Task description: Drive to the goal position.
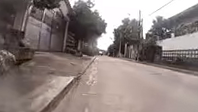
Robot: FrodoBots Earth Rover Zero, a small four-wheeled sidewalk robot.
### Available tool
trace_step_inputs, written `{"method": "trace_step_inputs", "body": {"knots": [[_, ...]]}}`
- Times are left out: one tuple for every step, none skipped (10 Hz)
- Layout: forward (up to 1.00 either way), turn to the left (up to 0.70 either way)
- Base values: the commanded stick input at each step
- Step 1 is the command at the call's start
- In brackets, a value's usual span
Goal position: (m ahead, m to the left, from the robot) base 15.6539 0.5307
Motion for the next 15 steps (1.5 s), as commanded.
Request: {"method": "trace_step_inputs", "body": {"knots": [[1.0,0.0],[1.0,0.0],[1.0,0.0],[1.0,0.0],[1.0,0.0],[1.0,0.0],[1.0,0.0],[1.0,0.0],[1.0,0.0],[1.0,0.0],[1.0,0.0],[1.0,0.0],[1.0,0.0],[1.0,0.0],[1.0,0.0]]}}
